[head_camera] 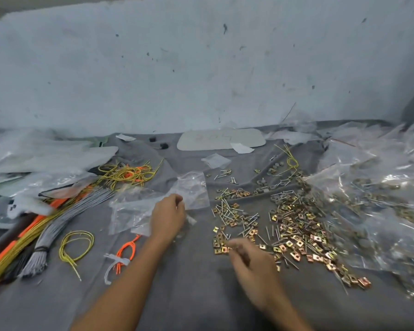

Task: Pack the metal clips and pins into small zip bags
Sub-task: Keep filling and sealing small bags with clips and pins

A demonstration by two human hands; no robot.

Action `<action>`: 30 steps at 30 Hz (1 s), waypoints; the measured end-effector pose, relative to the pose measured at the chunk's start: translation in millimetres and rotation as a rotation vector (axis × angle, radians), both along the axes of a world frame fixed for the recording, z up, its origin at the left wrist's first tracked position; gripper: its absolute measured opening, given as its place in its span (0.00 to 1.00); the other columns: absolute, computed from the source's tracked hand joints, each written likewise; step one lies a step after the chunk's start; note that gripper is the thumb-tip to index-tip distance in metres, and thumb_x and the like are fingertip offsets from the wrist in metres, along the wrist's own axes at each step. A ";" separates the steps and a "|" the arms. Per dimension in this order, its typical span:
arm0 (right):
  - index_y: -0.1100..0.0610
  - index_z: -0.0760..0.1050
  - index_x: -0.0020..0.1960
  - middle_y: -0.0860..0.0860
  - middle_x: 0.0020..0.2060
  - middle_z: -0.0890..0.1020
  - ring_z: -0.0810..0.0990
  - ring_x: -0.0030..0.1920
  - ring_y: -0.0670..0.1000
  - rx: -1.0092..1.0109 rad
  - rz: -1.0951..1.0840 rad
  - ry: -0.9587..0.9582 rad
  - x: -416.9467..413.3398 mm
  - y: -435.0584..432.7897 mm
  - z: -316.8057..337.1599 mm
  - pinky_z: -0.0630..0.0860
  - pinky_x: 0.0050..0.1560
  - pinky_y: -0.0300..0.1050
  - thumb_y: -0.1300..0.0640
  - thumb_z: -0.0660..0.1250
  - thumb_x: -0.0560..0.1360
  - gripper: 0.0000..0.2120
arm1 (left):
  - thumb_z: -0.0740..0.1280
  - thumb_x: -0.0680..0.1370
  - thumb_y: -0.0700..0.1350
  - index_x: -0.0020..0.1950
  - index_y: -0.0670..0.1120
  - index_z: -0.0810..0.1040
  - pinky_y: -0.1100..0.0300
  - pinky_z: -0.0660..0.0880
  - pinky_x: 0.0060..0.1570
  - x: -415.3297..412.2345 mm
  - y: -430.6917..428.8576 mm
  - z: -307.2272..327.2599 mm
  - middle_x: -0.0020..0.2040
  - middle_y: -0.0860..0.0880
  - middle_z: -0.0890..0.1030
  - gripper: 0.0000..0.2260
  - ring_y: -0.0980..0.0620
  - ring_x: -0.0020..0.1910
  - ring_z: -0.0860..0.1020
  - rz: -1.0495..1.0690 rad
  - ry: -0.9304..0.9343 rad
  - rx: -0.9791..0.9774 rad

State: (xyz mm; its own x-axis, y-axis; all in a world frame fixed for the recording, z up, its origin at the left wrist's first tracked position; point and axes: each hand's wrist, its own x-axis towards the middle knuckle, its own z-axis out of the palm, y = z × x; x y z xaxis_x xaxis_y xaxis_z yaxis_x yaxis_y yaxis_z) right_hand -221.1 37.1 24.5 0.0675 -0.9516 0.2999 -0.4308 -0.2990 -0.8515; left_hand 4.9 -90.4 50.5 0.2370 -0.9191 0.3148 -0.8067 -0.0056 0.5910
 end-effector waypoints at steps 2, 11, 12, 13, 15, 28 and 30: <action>0.39 0.75 0.52 0.36 0.33 0.78 0.74 0.30 0.38 -0.064 0.006 0.123 1.3 -0.2 -1.9 0.66 0.31 0.32 0.53 0.67 0.79 0.08 | 0.66 0.81 0.48 0.61 0.44 0.80 0.49 0.75 0.57 0.3 -26.4 2.6 0.57 0.44 0.84 0.12 0.40 0.58 0.80 0.045 0.006 0.040; 0.43 0.74 0.50 0.33 0.31 0.76 0.78 0.39 0.35 -0.051 0.008 0.199 -1.1 -6.0 -5.4 0.69 0.38 0.26 0.41 0.60 0.75 0.10 | 0.67 0.76 0.42 0.66 0.45 0.76 0.48 0.76 0.59 3.7 -76.8 6.0 0.57 0.42 0.83 0.18 0.39 0.57 0.80 0.132 0.067 0.237; 0.43 0.74 0.50 0.32 0.31 0.77 0.78 0.39 0.35 -0.046 0.005 0.195 -1.3 -6.5 -5.9 0.70 0.39 0.25 0.41 0.61 0.75 0.09 | 0.67 0.76 0.44 0.66 0.45 0.76 0.48 0.76 0.60 6.4 -78.1 8.5 0.58 0.42 0.83 0.18 0.39 0.58 0.80 0.137 0.062 0.248; 0.43 0.74 0.50 0.31 0.32 0.77 0.78 0.40 0.34 -0.036 0.002 0.193 -1.5 -6.7 -6.6 0.70 0.39 0.25 0.42 0.62 0.75 0.08 | 0.68 0.77 0.48 0.66 0.45 0.77 0.48 0.74 0.62 9.1 -77.6 10.0 0.59 0.42 0.83 0.18 0.40 0.59 0.79 0.137 0.017 0.284; 0.44 0.73 0.49 0.27 0.39 0.77 0.78 0.42 0.33 0.006 0.010 0.206 -1.3 -7.7 -7.2 0.71 0.42 0.26 0.43 0.66 0.76 0.06 | 0.69 0.77 0.55 0.60 0.46 0.80 0.49 0.72 0.64 12.8 -72.8 8.3 0.57 0.44 0.83 0.17 0.41 0.59 0.79 0.119 -0.108 0.383; 0.38 0.70 0.46 0.35 0.39 0.80 0.79 0.38 0.40 -0.004 -0.088 0.026 -0.6 -5.4 1.1 0.71 0.35 0.34 0.28 0.51 0.74 0.18 | 0.66 0.78 0.31 0.44 0.48 0.82 0.55 0.76 0.50 8.6 -3.3 78.8 0.48 0.45 0.84 0.13 0.48 0.48 0.80 -0.314 0.190 0.167; 0.42 0.73 0.46 0.44 0.37 0.81 0.79 0.35 0.44 0.007 -0.114 -0.094 -2.2 -4.6 1.1 0.72 0.35 0.40 0.29 0.48 0.77 0.22 | 0.64 0.75 0.28 0.37 0.49 0.83 0.57 0.74 0.48 13.7 25.2 94.1 0.47 0.44 0.85 0.18 0.48 0.48 0.80 -0.406 0.304 0.234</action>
State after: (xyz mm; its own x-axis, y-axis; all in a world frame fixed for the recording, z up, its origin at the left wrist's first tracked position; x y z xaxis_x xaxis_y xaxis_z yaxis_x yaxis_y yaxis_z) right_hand -223.3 32.6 25.6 -0.0693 -0.9535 0.2934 -0.3796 -0.2468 -0.8916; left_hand 18.6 -65.3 144.6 -0.1023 -0.9927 0.0642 -0.5652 0.1111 0.8175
